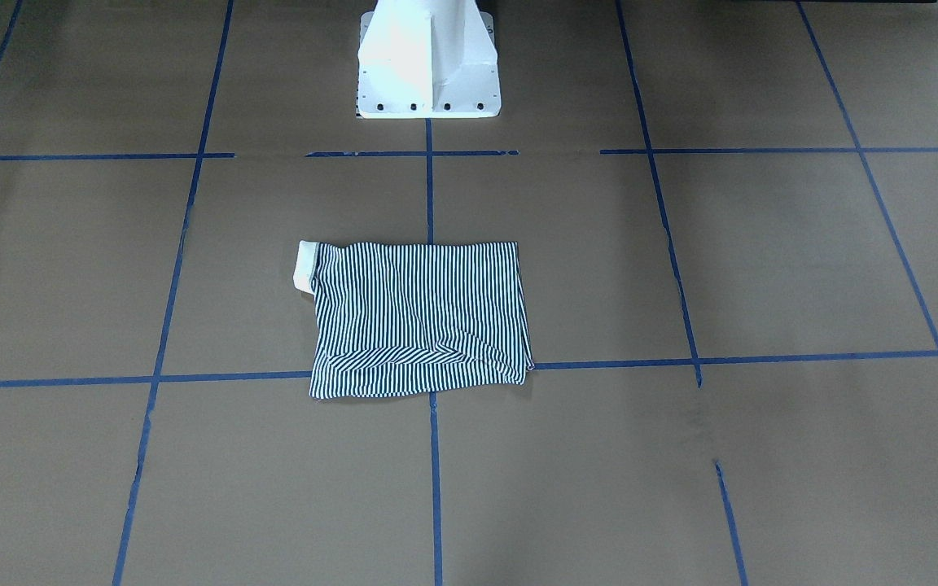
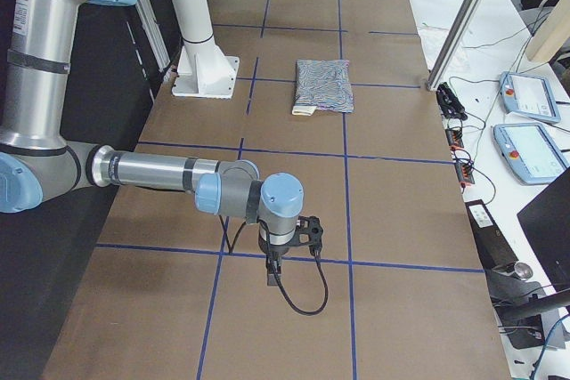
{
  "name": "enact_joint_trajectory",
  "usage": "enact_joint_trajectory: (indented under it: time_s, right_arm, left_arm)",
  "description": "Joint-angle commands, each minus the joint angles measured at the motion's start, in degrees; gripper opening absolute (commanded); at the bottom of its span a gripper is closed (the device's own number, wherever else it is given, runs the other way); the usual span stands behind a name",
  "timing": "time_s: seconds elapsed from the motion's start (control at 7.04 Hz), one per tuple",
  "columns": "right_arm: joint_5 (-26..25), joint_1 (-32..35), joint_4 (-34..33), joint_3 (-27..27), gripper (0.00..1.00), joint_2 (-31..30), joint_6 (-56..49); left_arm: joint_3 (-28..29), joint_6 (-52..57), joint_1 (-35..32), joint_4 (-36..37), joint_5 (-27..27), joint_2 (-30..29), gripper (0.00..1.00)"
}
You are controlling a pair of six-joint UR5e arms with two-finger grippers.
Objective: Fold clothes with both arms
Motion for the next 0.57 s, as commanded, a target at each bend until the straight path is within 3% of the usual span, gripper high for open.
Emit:
enact_joint_trajectory:
  time_s: [0.0, 0.43]
  right_arm:
    - [1.72, -0.09, 11.41, -3.01, 1.00, 0.31, 9.33]
    - [3.31, -3.25, 10.12, -0.90, 1.00, 2.25, 11.00]
  left_arm:
    - [3.10, 0.81, -1.88, -5.01, -2.39, 2.94, 1.00]
    - [4.07, 0.63, -1.88, -4.31, -5.79, 2.85, 1.00]
